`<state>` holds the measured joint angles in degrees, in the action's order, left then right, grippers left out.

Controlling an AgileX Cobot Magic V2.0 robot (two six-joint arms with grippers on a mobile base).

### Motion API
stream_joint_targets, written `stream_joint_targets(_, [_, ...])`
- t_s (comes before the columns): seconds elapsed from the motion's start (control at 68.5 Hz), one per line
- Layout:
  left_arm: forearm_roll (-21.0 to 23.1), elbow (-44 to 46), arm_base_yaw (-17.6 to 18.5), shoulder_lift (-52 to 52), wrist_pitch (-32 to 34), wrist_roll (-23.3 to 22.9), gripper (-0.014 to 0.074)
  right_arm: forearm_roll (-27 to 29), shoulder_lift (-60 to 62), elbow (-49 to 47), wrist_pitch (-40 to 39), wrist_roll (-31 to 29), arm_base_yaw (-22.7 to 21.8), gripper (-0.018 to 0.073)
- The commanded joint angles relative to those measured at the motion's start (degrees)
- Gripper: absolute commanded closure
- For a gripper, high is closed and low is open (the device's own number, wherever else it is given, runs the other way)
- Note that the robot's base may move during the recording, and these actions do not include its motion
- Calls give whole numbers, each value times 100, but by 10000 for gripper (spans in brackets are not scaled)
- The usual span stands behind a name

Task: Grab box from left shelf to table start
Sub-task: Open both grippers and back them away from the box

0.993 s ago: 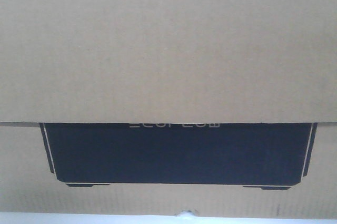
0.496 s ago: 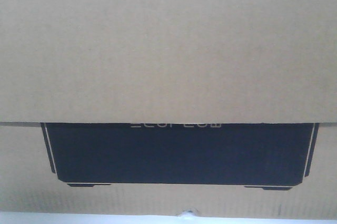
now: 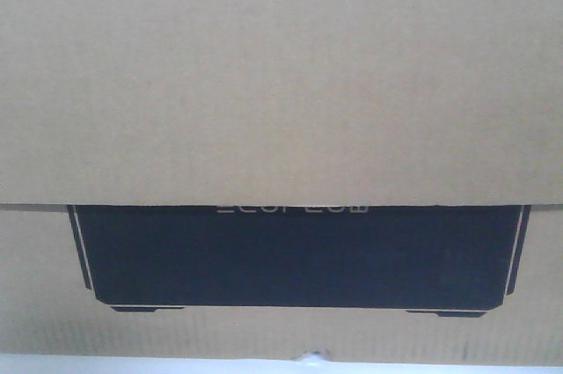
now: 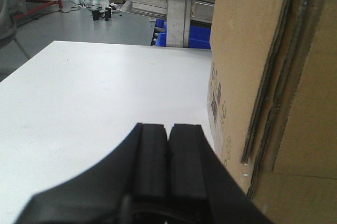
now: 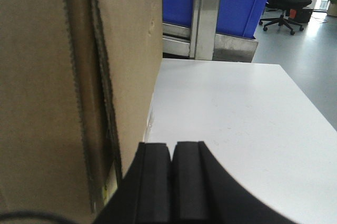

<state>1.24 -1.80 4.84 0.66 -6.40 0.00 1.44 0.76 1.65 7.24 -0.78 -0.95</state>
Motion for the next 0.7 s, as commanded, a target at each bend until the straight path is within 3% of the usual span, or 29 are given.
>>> stream_joint_targets(0.0, [44,30,-2,82,515,0,688,27,35,29,-584,-79,-1,503])
stream_joint_targets(0.686, [44,30,-2,82,515,0,688,27,35,29,-577,-79,-1,503])
